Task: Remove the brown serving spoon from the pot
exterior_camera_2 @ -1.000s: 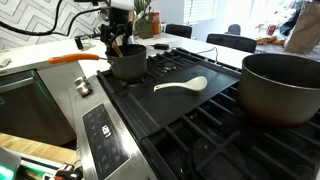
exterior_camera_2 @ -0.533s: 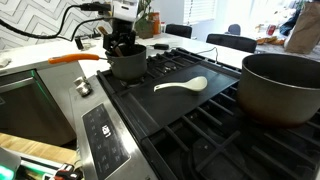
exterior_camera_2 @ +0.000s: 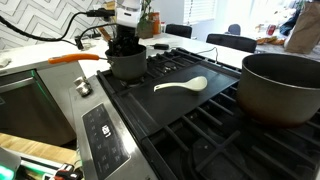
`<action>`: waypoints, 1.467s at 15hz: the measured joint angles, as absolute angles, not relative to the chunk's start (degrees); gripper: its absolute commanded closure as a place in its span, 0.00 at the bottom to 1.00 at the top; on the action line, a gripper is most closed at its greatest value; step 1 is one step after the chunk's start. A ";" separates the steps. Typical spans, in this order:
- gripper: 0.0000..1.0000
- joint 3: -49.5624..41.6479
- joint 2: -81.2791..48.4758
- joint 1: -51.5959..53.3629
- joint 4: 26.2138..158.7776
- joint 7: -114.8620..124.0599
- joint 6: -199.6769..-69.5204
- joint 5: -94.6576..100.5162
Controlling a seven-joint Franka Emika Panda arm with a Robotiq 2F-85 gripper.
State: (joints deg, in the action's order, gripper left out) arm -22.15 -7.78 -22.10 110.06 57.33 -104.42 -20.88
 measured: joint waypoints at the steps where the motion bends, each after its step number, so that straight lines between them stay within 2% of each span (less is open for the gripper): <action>1: 0.36 -22.09 -7.99 -22.08 110.10 57.35 -104.58 -21.19; 2: 0.47 -22.07 -8.16 -22.06 110.16 57.38 -104.67 -21.40; 9: 0.98 -21.78 -9.28 -21.82 110.24 57.97 -106.49 -21.95; 10: 0.94 -21.77 -9.25 -21.78 110.23 58.21 -106.56 -21.95; 22: 0.94 -21.47 -1.60 -21.59 108.56 58.19 -105.39 -21.54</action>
